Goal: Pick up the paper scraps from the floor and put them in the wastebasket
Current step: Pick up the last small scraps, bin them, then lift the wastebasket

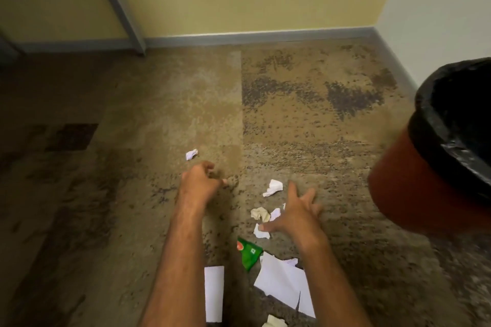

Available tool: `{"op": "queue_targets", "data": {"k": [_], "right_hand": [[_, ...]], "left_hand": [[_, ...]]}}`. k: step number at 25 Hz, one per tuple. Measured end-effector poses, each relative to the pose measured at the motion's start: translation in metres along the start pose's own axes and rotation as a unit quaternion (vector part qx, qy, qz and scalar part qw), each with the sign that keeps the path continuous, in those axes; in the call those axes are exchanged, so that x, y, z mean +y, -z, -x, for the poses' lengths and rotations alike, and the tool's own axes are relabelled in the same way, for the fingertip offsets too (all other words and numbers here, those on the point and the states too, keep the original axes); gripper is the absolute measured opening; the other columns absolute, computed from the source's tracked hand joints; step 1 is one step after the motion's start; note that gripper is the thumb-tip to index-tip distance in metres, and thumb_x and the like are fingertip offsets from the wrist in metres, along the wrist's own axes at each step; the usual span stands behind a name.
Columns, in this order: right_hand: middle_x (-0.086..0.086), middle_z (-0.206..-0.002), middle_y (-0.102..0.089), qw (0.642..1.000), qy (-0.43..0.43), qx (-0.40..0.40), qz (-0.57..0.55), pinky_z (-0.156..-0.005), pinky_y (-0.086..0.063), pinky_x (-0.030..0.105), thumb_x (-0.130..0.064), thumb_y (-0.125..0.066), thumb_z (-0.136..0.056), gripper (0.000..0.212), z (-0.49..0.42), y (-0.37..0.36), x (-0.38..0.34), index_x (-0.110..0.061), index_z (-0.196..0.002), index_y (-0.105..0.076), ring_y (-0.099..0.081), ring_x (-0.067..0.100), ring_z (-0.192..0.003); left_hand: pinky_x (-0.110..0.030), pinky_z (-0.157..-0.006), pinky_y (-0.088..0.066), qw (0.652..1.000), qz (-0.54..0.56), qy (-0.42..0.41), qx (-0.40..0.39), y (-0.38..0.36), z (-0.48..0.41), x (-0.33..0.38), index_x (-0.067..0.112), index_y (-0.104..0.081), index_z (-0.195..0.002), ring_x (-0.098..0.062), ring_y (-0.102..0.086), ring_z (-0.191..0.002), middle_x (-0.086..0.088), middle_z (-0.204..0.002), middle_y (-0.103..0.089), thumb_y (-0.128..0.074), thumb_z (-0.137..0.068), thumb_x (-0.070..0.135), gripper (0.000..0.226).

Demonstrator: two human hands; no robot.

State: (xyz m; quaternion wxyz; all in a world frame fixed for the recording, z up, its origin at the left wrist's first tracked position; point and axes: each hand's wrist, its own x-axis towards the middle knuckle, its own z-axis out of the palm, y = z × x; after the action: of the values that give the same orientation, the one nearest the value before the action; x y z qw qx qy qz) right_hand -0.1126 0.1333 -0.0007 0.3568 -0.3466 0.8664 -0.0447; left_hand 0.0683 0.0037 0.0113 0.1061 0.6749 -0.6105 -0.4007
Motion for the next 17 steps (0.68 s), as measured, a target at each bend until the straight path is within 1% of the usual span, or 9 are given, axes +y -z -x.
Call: {"op": "queue_targets", "data": {"k": [2,4,5,7,9,10,12,14,17], "right_hand": [[0.013,-0.159,-0.001,0.998,0.044,0.042,0.026,-0.11,-0.046,0.05,-0.068,-0.097,-0.057,0.154,-0.004,-0.017,-0.007,-0.037,-0.169,0.005,-0.02,0.043,-0.147],[0.012,-0.159,-0.002,0.995,0.078,0.057,0.037,-0.111,-0.045,0.05,-0.071,-0.094,-0.059,0.151,-0.008,-0.027,-0.017,-0.041,-0.168,0.006,-0.017,0.042,-0.148],[0.011,-0.158,-0.005,0.993,0.088,0.065,0.042,-0.11,-0.046,0.048,-0.07,-0.094,-0.061,0.145,-0.01,-0.03,-0.02,-0.042,-0.168,0.001,-0.018,0.04,-0.146],[0.01,-0.155,-0.017,0.988,0.106,0.099,0.06,-0.103,-0.05,0.044,-0.064,-0.094,-0.066,0.122,-0.015,-0.039,-0.022,-0.041,-0.163,-0.025,-0.027,0.037,-0.138],[0.008,-0.151,-0.028,0.981,0.119,0.137,0.068,-0.097,-0.053,0.042,-0.05,-0.095,-0.073,0.094,-0.015,-0.045,-0.022,-0.036,-0.152,-0.045,-0.034,0.035,-0.133],[0.008,-0.151,-0.031,0.98,0.122,0.146,0.066,-0.096,-0.054,0.041,-0.042,-0.094,-0.078,0.085,-0.015,-0.048,-0.022,-0.034,-0.149,-0.049,-0.035,0.034,-0.133],[0.007,-0.152,-0.036,0.977,0.119,0.164,0.06,-0.093,-0.055,0.038,-0.025,-0.09,-0.085,0.072,-0.015,-0.049,-0.019,-0.032,-0.147,-0.055,-0.037,0.032,-0.134],[0.005,-0.149,-0.043,0.973,0.121,0.193,0.048,-0.092,-0.055,0.034,-0.014,-0.086,-0.088,0.06,-0.014,-0.048,-0.012,-0.03,-0.141,-0.062,-0.041,0.029,-0.132],[0.004,-0.138,-0.054,0.969,0.129,0.212,0.016,-0.091,-0.057,0.034,-0.009,-0.087,-0.086,0.045,-0.013,-0.05,-0.003,-0.025,-0.126,-0.075,-0.05,0.024,-0.123]], "left_hand": [[-0.046,-0.122,-0.04,0.997,-0.055,-0.014,0.045,-0.005,-0.002,-0.017,0.025,-0.042,-0.164,-0.03,-0.042,-0.153,-0.006,-0.17,-0.039,-0.085,-0.09,0.018,0.085],[-0.051,-0.126,-0.033,0.993,-0.074,-0.034,0.088,0.003,-0.021,-0.029,0.028,-0.029,-0.169,-0.031,-0.029,-0.161,0.0,-0.181,-0.014,-0.085,-0.09,0.017,0.097],[-0.052,-0.126,-0.033,0.99,-0.087,-0.047,0.103,0.008,-0.035,-0.034,0.027,-0.029,-0.169,-0.032,-0.028,-0.162,-0.001,-0.181,-0.012,-0.085,-0.09,0.018,0.097],[-0.05,-0.126,-0.034,0.98,-0.14,-0.084,0.113,0.02,-0.065,-0.042,0.023,-0.035,-0.167,-0.036,-0.033,-0.159,-0.009,-0.179,-0.02,-0.083,-0.093,0.018,0.089],[-0.048,-0.125,-0.039,0.968,-0.179,-0.134,0.114,0.027,-0.093,-0.044,0.017,-0.045,-0.163,-0.04,-0.043,-0.153,-0.018,-0.17,-0.039,-0.079,-0.095,0.014,0.076],[-0.046,-0.121,-0.044,0.962,-0.191,-0.158,0.111,0.029,-0.104,-0.045,0.014,-0.052,-0.158,-0.04,-0.051,-0.147,-0.019,-0.162,-0.05,-0.078,-0.095,0.012,0.068],[-0.041,-0.106,-0.051,0.944,-0.241,-0.209,0.089,0.032,-0.12,-0.046,0.012,-0.069,-0.141,-0.038,-0.064,-0.128,-0.017,-0.139,-0.067,-0.078,-0.094,0.011,0.048],[-0.037,-0.093,-0.053,0.919,-0.301,-0.244,0.074,0.034,-0.123,-0.045,0.014,-0.079,-0.124,-0.035,-0.069,-0.113,-0.014,-0.122,-0.072,-0.079,-0.093,0.011,0.031],[-0.034,-0.086,-0.055,0.924,-0.282,-0.239,0.1,0.022,-0.109,-0.048,0.013,-0.084,-0.108,-0.029,-0.071,-0.1,-0.01,-0.11,-0.074,-0.073,-0.094,0.001,0.022]]}}
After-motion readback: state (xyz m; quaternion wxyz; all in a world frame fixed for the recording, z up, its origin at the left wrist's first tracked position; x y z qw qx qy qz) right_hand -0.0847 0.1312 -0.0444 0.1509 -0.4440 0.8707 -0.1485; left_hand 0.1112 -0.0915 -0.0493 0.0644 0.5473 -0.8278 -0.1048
